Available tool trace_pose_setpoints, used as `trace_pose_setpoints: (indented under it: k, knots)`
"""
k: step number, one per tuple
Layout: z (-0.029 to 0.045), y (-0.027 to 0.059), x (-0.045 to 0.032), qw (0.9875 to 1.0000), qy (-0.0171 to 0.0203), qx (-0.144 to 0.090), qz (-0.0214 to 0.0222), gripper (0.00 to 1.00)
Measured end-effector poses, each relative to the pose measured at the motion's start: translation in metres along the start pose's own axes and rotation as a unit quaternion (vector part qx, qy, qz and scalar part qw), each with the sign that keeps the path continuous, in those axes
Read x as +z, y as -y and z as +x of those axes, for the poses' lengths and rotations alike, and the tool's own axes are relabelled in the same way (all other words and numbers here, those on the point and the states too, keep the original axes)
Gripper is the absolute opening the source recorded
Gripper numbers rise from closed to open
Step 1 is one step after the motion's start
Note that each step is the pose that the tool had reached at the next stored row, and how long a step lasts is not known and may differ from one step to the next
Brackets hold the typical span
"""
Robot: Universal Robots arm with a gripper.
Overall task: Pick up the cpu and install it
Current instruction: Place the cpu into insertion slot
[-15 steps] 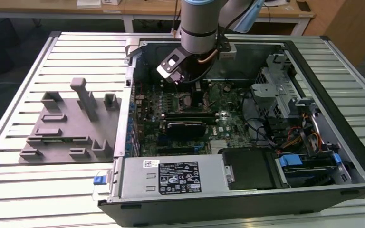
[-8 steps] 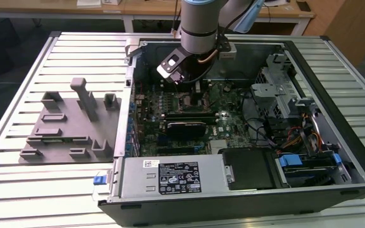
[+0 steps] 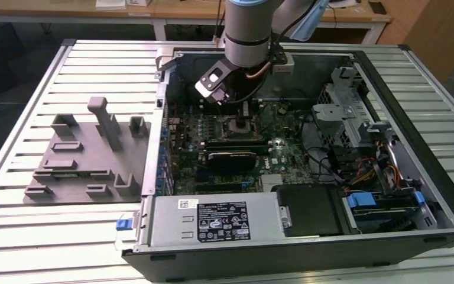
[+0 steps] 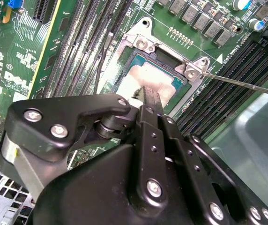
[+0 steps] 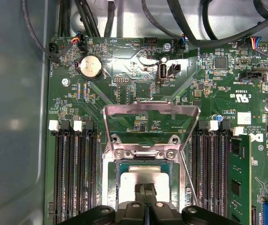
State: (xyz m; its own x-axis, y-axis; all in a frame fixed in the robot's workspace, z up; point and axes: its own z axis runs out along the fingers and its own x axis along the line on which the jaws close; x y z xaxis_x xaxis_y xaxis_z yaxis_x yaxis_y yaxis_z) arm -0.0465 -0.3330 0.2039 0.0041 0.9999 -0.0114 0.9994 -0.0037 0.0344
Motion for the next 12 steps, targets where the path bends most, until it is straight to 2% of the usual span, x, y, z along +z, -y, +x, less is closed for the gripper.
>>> trace_pose_setpoints:
  k: [12]
  knots:
    - [0.0000,0.0002,0.0025,1.0000,-0.0002,0.000,0.0000,0.11]
